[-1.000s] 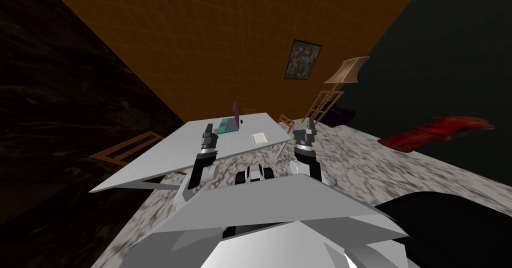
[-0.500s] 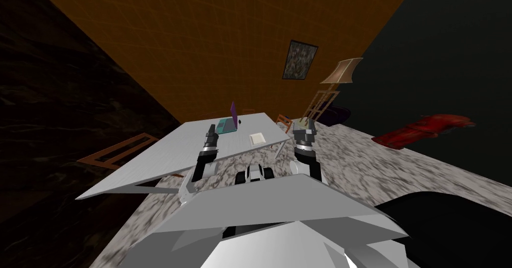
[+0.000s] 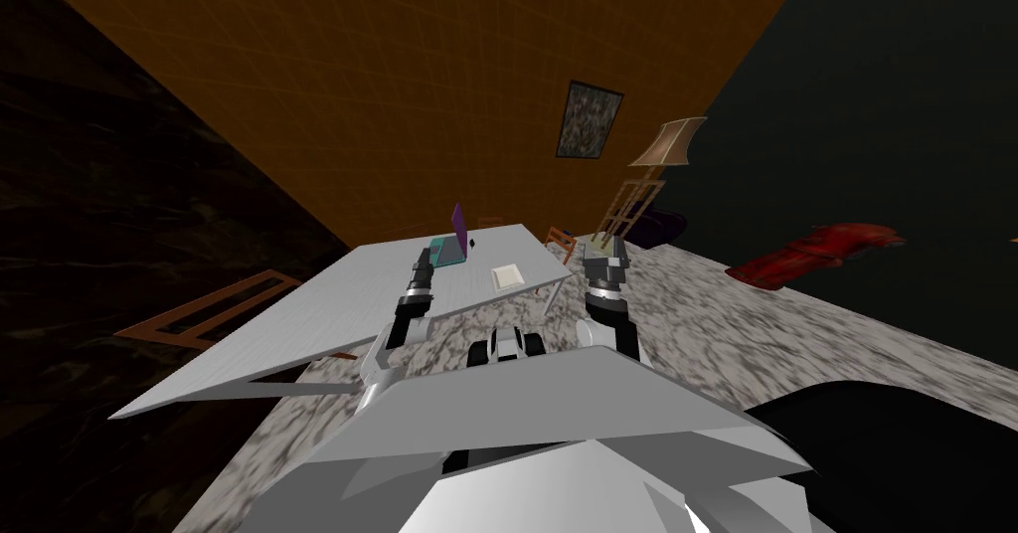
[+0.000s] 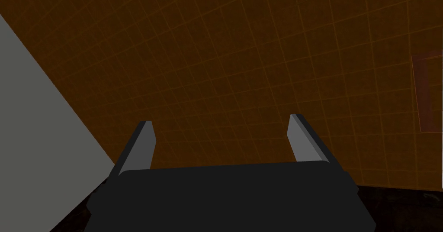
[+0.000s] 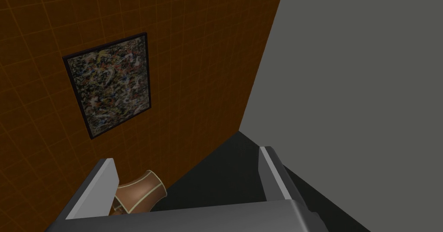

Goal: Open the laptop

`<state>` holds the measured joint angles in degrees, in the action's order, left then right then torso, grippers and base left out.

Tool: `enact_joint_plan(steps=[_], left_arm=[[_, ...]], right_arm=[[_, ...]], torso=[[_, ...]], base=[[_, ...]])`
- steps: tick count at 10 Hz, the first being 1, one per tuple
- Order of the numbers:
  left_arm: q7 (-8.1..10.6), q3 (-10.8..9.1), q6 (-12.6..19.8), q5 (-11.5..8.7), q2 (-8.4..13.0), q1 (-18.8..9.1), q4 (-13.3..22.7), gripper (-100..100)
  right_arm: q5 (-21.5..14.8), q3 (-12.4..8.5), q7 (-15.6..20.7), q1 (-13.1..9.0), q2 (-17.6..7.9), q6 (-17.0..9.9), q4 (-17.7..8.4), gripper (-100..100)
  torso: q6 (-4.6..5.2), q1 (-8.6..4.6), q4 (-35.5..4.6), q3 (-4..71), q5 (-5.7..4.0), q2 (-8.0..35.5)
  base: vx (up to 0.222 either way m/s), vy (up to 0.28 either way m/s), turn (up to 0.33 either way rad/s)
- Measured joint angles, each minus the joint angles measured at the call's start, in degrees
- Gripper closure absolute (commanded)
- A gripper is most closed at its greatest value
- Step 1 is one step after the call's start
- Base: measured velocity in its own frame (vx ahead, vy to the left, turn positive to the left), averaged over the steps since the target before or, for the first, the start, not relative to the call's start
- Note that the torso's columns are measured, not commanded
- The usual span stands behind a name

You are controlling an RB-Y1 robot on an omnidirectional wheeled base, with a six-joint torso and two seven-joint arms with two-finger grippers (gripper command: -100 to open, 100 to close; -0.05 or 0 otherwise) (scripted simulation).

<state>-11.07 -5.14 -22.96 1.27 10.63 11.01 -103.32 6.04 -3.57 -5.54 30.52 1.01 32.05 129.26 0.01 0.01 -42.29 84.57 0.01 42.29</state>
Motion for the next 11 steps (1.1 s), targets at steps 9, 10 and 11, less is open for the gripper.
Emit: enact_joint_plan(steps=[9, 10, 11], left_arm=[[-4.47, -3.49, -1.01, -0.13, 2.14, -7.92, 14.2, -100], [-5.04, -3.99, -1.03, -0.17, 2.45, -8.78, 15.63, -100], [-5.48, -4.26, -0.85, -0.17, 2.56, -9.33, 16.73, -100]], right_arm=[[0.0, 0.0, 0.0, 0.0, 0.0, 0.0, 0.0, 0], [0.0, 0.0, 0.0, 0.0, 0.0, 0.0, 0.0, 0], [0.0, 0.0, 0.0, 0.0, 0.0, 0.0, 0.0, 0]], torso=[[-0.02, 0.0, 0.0, 0.0, 0.0, 0.0], [-0.01, -0.02, 0.0, 0.0, -0.01, 0.0], [-0.02, 0.0, 0.0, 0.0, 0.0, 0.0]], base=[[0.004, -0.029, -0.05], [0.007, -0.026, -0.036], [0.008, -0.031, -0.085]])
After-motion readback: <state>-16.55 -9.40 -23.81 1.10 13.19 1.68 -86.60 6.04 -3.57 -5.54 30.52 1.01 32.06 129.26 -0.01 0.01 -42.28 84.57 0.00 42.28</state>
